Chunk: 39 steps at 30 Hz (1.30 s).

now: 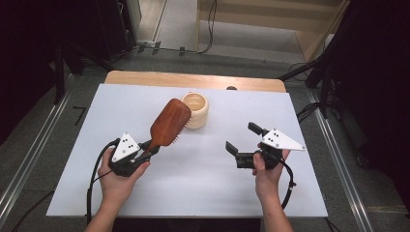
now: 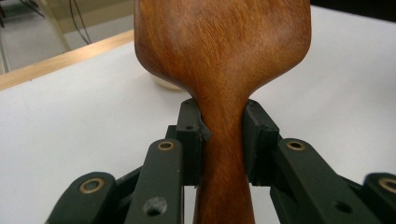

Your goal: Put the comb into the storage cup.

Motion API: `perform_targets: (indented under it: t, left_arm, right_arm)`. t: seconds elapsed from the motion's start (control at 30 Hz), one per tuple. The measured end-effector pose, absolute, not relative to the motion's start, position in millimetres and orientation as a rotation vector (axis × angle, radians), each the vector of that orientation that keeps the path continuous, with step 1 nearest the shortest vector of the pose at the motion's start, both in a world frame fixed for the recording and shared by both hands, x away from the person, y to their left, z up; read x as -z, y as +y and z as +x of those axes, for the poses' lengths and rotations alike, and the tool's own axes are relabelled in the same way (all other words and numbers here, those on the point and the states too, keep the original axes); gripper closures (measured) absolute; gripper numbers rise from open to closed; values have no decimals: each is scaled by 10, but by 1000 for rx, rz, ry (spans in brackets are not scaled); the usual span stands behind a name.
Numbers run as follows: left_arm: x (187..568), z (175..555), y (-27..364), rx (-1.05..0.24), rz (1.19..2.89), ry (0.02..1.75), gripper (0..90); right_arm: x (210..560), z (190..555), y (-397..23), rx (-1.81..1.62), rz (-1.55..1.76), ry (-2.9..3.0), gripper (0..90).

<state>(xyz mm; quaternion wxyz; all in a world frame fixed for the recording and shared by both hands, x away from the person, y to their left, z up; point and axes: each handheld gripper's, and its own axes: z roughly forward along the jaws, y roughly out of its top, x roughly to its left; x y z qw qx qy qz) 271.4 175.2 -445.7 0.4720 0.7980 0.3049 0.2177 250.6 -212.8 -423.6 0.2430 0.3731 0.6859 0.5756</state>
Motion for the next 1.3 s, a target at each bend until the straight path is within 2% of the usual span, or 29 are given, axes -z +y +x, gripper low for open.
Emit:
perform_targets:
  t: [0.5, 1.23, 1.3]
  left_arm:
    - [4718, 2595, 1582, -444, 1891, 708, 723]
    - [4779, 2415, 1214, -382, 1856, 638, 722]
    - [4787, 2403, 1191, -376, 1846, 639, 722]
  right_arm:
    - [4349, 2536, -1749, -1676, 1058, 1949, 0]
    - [4411, 2500, -1388, -1843, 1295, 1944, 0]
    - [4411, 2491, -1373, -1848, 1326, 1923, 47]
